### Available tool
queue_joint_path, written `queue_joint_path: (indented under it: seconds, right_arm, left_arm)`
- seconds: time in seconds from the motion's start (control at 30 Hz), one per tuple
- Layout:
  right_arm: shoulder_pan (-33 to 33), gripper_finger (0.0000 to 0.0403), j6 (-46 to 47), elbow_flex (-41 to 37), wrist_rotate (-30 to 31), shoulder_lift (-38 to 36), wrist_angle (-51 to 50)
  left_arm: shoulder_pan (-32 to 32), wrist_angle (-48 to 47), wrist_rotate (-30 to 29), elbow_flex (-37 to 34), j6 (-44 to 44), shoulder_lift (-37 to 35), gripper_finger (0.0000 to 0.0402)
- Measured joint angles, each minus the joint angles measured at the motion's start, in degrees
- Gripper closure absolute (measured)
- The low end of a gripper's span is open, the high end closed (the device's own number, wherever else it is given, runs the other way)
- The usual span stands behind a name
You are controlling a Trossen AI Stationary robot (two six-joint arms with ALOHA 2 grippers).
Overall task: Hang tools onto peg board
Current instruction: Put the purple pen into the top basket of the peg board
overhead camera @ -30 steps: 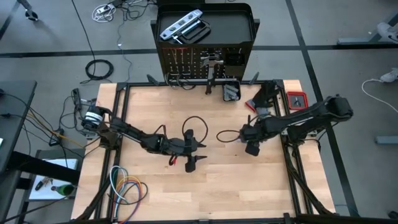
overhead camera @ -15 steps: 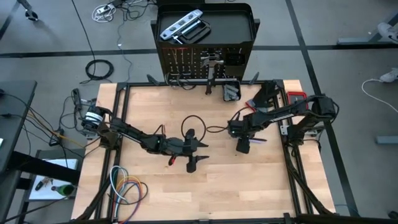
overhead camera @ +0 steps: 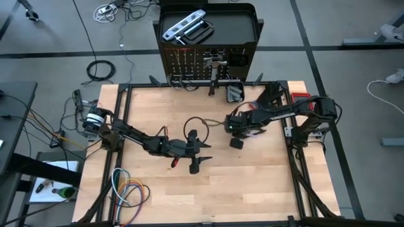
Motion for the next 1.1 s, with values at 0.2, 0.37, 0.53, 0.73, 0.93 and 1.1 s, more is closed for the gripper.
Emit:
queue_joint_path:
  seconds: [0.2, 0.37, 0.53, 0.73, 0.93, 1.1]
  right_arm:
    - [0.1, 0.0362, -1.5, 7.2, 0.9, -3.0, -0.6]
    - [2.2, 0.0362, -1.1, 10.8, 0.9, -8.1, 9.6]
    - [7.7, 0.0362, -0.2, 7.9, 1.3, -13.5, 30.4]
    - [15.2, 0.0362, -5.5, 4.0, 6.2, -13.3, 48.4]
    - [18.6, 0.0362, -9.6, 4.1, 8.0, -10.9, 59.2]
    - [20.6, 0.0362, -11.3, 4.0, 11.1, -11.0, 59.9]
  left_arm:
    - [0.0, -1.1, 0.0, 0.0, -3.3, 0.0, 0.0172]
    - [0.1, 5.1, -0.5, -1.1, -4.7, 0.5, 0.0172]
    - [0.1, 18.9, -4.8, -6.5, -3.5, 0.5, 0.0172]
    - [0.9, 30.3, -6.4, -7.1, -1.4, 0.5, 0.0172]
    - [0.9, 24.2, -3.0, -0.2, 2.3, 0.5, 0.0172]
    - [1.2, 21.9, -3.8, 5.7, 8.9, 0.4, 0.0178]
